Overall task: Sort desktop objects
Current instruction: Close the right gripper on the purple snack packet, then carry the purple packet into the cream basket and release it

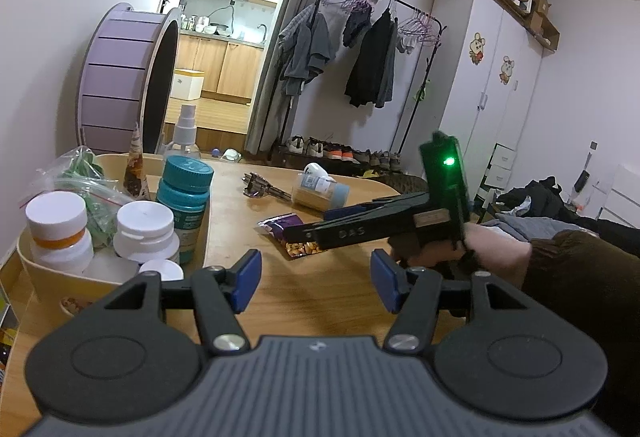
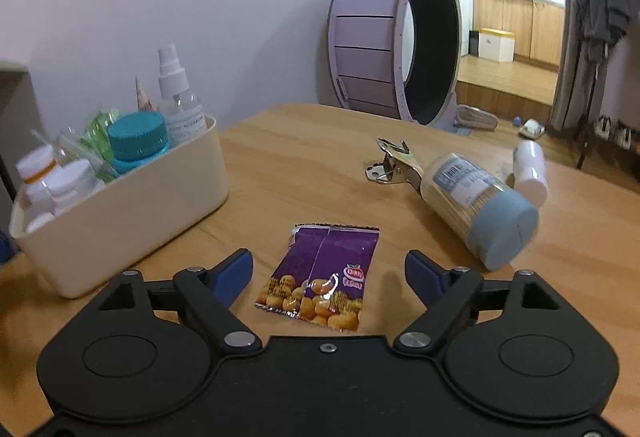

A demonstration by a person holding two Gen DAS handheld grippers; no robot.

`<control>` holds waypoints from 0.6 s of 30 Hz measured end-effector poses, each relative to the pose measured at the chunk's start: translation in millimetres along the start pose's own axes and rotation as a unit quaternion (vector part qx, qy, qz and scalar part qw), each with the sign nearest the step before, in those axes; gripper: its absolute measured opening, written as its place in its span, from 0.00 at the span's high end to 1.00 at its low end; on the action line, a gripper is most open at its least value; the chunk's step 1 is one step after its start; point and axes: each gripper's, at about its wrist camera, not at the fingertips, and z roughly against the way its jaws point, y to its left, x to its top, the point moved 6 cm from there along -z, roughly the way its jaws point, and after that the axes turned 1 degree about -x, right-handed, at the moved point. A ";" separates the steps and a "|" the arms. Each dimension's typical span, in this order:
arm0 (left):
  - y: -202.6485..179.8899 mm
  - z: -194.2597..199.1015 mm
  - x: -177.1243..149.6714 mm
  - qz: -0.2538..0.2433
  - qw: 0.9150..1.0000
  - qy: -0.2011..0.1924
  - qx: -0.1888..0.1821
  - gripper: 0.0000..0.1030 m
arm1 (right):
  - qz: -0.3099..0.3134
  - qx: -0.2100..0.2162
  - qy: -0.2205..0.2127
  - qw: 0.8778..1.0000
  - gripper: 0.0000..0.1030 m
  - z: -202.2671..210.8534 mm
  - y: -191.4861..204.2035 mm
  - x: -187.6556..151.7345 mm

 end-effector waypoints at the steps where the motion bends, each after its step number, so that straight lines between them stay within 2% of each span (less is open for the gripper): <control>1: 0.3 0.4 -0.1 0.001 1.000 0.000 0.001 0.42 | 0.007 -0.001 0.005 1.000 0.21 -3.5 1.5 -1.5; 2: 0.5 0.8 -0.2 0.001 1.000 0.000 0.001 0.42 | 0.014 -0.002 0.010 1.000 0.22 -7.0 3.0 -2.9; 3: 0.9 1.2 -0.3 0.002 1.000 0.000 0.001 0.42 | 0.020 -0.002 0.014 1.000 0.28 -10.5 4.5 -4.4; 5: 0.8 1.9 -0.6 0.004 1.000 -0.001 0.002 0.42 | 0.031 0.000 0.015 0.999 0.46 -12.3 7.4 -3.6; 7: 1.1 1.8 -0.1 0.005 1.000 0.000 0.002 0.42 | 0.031 0.005 0.012 0.999 0.52 -11.0 7.6 -3.7; 13: 2.2 2.1 -0.3 0.007 1.000 0.000 0.006 0.42 | 0.005 0.022 0.007 1.000 0.61 0.1 0.6 -5.0; 18: 3.6 3.4 -0.2 0.008 1.000 -0.002 0.009 0.42 | -0.032 0.038 -0.008 0.999 0.61 14.9 -7.7 -0.8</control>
